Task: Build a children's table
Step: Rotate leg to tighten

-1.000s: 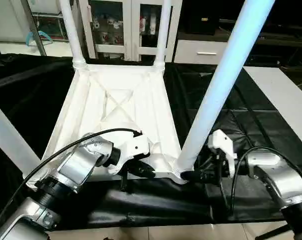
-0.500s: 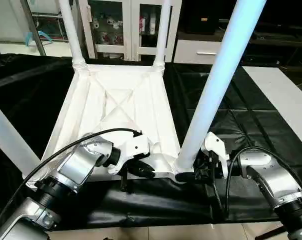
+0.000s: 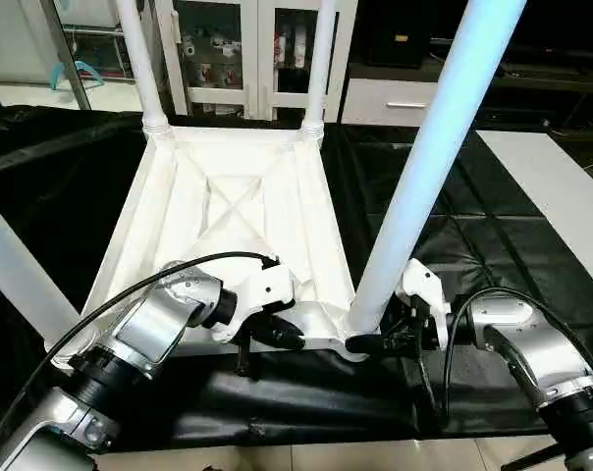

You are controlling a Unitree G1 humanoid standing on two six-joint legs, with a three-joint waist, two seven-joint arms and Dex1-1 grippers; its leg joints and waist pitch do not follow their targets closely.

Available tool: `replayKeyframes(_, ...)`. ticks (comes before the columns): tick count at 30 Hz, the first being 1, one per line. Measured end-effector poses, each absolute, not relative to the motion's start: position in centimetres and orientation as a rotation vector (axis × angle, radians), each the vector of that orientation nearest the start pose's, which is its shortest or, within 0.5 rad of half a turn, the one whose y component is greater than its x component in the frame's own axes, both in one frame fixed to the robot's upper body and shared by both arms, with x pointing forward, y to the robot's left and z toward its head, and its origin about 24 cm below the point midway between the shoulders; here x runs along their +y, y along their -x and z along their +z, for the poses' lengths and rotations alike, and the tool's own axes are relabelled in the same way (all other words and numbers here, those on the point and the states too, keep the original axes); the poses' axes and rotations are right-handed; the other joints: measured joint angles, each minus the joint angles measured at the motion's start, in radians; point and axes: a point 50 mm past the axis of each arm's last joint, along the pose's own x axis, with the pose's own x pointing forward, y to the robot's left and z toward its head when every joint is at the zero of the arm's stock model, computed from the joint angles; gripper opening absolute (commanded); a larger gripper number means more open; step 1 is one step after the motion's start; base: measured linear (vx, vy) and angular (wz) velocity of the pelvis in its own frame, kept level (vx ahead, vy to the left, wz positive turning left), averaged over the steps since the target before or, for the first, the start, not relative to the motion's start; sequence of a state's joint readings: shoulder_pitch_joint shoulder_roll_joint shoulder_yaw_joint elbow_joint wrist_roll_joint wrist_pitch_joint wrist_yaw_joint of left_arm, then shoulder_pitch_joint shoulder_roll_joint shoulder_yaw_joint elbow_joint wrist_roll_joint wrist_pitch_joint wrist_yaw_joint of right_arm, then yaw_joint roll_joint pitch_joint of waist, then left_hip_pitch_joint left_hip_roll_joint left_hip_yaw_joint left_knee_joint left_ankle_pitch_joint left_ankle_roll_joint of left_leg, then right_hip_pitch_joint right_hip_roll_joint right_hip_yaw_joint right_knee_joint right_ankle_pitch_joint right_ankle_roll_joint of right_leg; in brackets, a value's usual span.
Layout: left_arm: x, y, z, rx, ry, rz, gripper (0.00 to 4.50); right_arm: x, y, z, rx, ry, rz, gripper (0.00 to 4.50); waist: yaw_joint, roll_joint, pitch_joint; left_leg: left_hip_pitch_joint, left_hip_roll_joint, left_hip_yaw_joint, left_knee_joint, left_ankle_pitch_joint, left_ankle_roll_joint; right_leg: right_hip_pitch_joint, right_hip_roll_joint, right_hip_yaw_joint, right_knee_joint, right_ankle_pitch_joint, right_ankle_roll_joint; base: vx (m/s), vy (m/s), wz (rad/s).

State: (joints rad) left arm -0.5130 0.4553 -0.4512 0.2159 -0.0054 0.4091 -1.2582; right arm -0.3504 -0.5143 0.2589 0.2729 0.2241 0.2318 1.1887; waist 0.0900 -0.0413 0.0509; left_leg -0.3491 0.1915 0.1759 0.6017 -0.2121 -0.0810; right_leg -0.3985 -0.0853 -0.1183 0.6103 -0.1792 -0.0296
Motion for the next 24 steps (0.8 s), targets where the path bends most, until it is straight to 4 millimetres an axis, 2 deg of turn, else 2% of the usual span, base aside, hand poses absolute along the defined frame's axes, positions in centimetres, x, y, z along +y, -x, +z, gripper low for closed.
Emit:
replayKeyframes(6, 11.5, -28.7, 5.9, 0.595, -0.459, -1.43, 0.0, -15.6, -28.0, 4.2, 0.409, 0.147, 1.23, 2.68, -0.006, -0.002, -0.001, 0.002, 0.0, 0.0, 0.0, 0.001, -0.001, 0.003, 0.0, 0.0, 0.001, 0.001, -0.001, 0.0, 0.0, 0.0)
replayKeyframes(12, 10.8, -30.6, 5.4, 0.578, -0.453, -1.248, 0.0, -14.3, -29.9, 3.0, 0.364, 0.087, 0.936, 2.67, -0.044, 0.0, 0.0, 0.018, 0.0, -0.002, 0.001, 0.001, -0.002, 0.014, 0.0, -0.003, -0.006, -0.001, 0.002, 0.0, 0.0, 0.0)
replayKeyframes(14, 10.1, -31.6, 5.3, 0.567, -0.442, -1.163, 0.0, -13.3, -30.8, 2.7, 0.354, 0.049, 0.793, 2.66, -0.06, 0.001, 0.001, 0.017, 0.0, -0.006, 0.0, 0.001, -0.002, 0.016, 0.001, -0.01, -0.016, -0.001, 0.002, 0.0, 0.0, 0.0)
replayKeyframes(16, 9.5, -32.3, 5.2, 0.558, -0.436, -1.098, 0.0, -12.3, -31.6, 2.6, 0.349, 0.011, 0.678, 2.66, -0.068, 0.006, 0.003, 0.015, 0.0, -0.01, -0.001, 0.001, -0.002, 0.018, 0.0, -0.017, -0.028, -0.001, 0.002, 0.0, 0.0, 0.0)
replayKeyframes(18, 8.6, -33.3, 5.3, 0.546, -0.45, -1.014, 0.0, -10.9, -32.9, 2.7, 0.346, -0.029, 0.508, 2.66, -0.086, 0.007, 0.004, 0.008, 0.0, -0.017, 0.0, 0.001, -0.002, 0.018, -0.006, -0.037, -0.04, 0.0, 0.002, 0.0, 0.0, 0.0)
replayKeyframes(19, 8.3, -33.5, 5.3, 0.539, -0.452, -0.998, 0.0, -10.7, -33.2, 2.7, 0.347, -0.035, 0.467, 2.66, -0.089, 0.009, 0.004, 0.006, 0.0, -0.019, 0.0, 0.001, -0.002, 0.019, -0.006, -0.039, -0.045, 0.0, 0.002, 0.0, 0.0, 0.0)
replayKeyframes(21, 7.7, -33.8, 5.2, 0.52, -0.461, -0.962, 0.0, -10.1, -33.7, 2.7, 0.347, -0.069, 0.377, 2.65, -0.095, 0.008, 0.004, 0.001, -0.001, -0.02, 0.0, 0.001, -0.002, 0.017, -0.006, -0.039, -0.05, 0.0, 0.001, 0.0, 0.0, 0.0)
replayKeyframes(24, 7.2, -34.1, 5.2, 0.504, -0.47, -0.932, 0.0, -9.5, -34.3, 2.8, 0.347, -0.094, 0.286, 2.65, -0.099, 0.008, 0.004, 0.0, -0.002, -0.017, 0.001, 0.001, -0.002, 0.016, -0.007, -0.035, -0.05, 0.001, 0.0, 0.0, 0.0, 0.0)
